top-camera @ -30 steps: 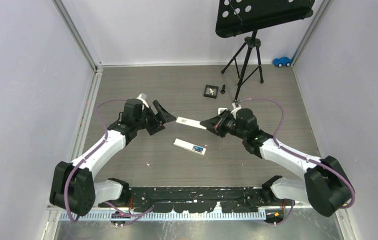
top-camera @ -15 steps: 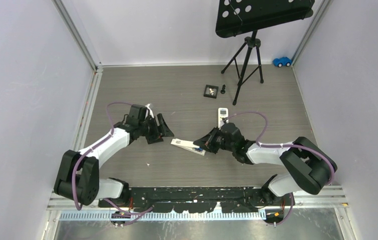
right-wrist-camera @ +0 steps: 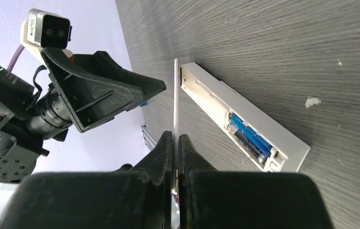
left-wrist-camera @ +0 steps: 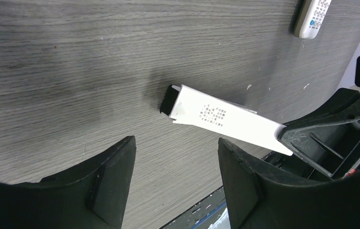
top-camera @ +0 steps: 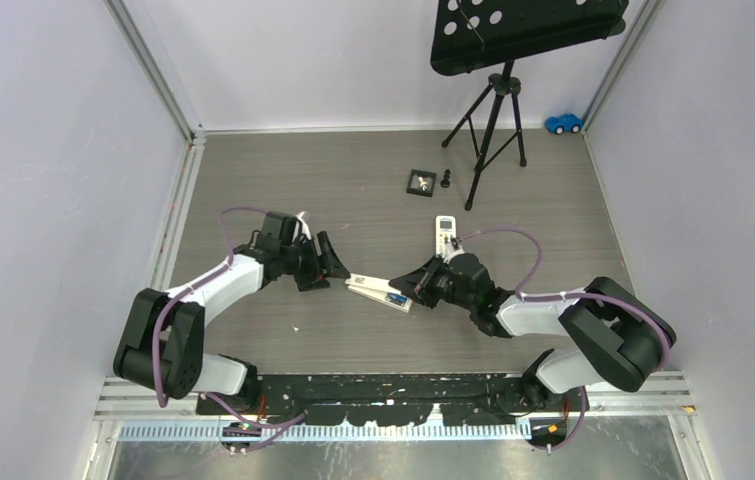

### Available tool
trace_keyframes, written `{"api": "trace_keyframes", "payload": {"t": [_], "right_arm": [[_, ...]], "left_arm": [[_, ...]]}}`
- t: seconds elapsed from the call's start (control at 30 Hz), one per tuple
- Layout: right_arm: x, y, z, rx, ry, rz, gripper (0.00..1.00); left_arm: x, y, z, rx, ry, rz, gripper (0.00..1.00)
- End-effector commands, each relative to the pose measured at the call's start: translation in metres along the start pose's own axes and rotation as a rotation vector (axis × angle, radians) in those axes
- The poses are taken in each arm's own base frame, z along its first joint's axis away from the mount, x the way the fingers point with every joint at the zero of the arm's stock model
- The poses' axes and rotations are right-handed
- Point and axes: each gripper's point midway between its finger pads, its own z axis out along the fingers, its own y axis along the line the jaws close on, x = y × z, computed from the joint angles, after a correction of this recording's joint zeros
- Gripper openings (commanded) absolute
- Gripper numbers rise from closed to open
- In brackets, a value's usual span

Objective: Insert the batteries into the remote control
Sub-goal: Load the battery cover into the remote control.

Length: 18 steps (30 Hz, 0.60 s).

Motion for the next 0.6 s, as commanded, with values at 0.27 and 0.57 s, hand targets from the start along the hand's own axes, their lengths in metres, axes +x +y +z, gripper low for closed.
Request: {"api": "trace_keyframes", "payload": {"t": [0.27,0.57], "right_arm": [[-0.001,0.021,-0.013,-0.119,-0.026,-0.003,0.00],[0.000,0.009,-0.021,-0.055,-0.027,-0.031,0.00]], "left_arm": [[-0.007,-0.004,0.005,0.031,-0.022,0.015,0.64],[-0.007,-0.006,0.012,0.062,-0.013,0.023,0.52]]}}
